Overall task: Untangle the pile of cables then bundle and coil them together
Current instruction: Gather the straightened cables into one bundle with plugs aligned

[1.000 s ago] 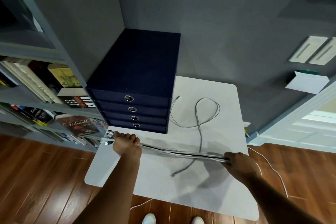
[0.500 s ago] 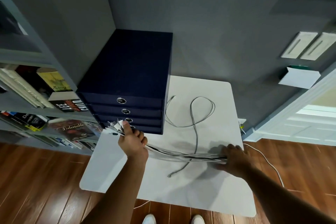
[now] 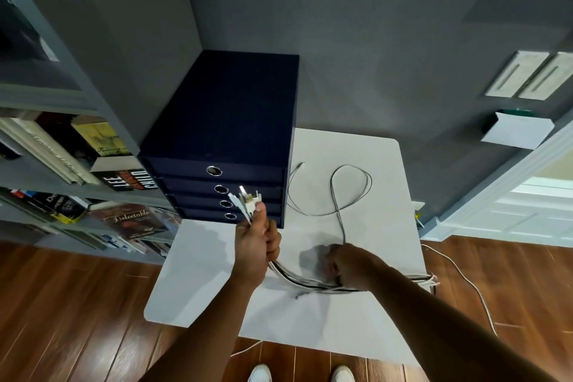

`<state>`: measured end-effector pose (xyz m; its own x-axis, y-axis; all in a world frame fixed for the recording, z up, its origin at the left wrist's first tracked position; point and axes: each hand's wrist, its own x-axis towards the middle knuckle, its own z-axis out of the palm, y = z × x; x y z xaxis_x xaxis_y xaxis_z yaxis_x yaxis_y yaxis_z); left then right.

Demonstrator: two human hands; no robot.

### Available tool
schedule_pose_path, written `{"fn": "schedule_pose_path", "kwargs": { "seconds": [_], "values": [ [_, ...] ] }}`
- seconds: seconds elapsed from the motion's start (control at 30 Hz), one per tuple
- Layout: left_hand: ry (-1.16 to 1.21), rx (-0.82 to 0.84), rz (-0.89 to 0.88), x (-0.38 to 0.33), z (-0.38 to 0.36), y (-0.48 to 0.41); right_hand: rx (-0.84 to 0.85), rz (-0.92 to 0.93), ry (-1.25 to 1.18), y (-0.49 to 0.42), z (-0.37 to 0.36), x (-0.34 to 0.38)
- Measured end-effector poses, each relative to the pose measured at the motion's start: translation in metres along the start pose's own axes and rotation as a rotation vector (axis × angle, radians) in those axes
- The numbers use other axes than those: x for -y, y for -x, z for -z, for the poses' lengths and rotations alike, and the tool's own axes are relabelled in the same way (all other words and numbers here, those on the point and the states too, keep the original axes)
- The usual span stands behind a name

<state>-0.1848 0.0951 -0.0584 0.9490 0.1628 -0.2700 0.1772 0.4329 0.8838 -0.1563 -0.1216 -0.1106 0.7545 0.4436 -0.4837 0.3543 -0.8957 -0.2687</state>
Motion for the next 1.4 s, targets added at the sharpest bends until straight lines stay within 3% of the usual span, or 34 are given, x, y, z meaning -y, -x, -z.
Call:
{"fn": "schedule_pose_path", "kwargs": {
  "seconds": [0.13, 0.3, 0.47, 0.57, 0.73, 0.87, 1.0, 1.07, 1.23, 1.4],
  "values": [
    [-0.116, 0.073, -0.009, 0.005, -0.009, 0.004, -0.001, -0.030, -0.047, 0.009, -0.006, -0.007],
    [-0.304, 0.144, 0.013, 0.012, -0.027, 0.002, -0.352, -0.224, -0.583, 0.017, 0.001, -0.026],
    [-0.457, 0.176, -0.004, 0.024, -0.053, -0.009, -0.614, -0.134, -1.013, 0.028, 0.023, -0.017],
    [-0.527, 0.193, -0.014, 0.028, -0.066, -0.019, -0.696, -0.053, -1.107, 0.031, 0.032, -0.006],
    [-0.611, 0.171, -0.073, 0.025, -0.086, -0.025, -0.671, -0.020, -1.117, 0.035, 0.039, 0.016],
    [-0.536, 0.138, -0.044, 0.023, -0.086, -0.023, -0.667, -0.071, -1.014, 0.032, 0.039, 0.021],
    [-0.467, 0.110, 0.024, 0.022, -0.081, -0.024, -0.531, -0.063, -0.899, 0.036, 0.044, 0.023],
    [-0.496, 0.113, 0.043, 0.021, -0.081, -0.025, -0.523, -0.058, -0.960, 0.039, 0.050, 0.023],
    [-0.483, 0.206, 0.063, 0.016, -0.083, -0.019, -0.734, -0.042, -1.207, 0.032, 0.081, 0.019],
    [-0.497, 0.266, 0.045, 0.011, -0.087, -0.013, -0.688, -0.005, -1.299, 0.026, 0.104, 0.019]
  ]
}}
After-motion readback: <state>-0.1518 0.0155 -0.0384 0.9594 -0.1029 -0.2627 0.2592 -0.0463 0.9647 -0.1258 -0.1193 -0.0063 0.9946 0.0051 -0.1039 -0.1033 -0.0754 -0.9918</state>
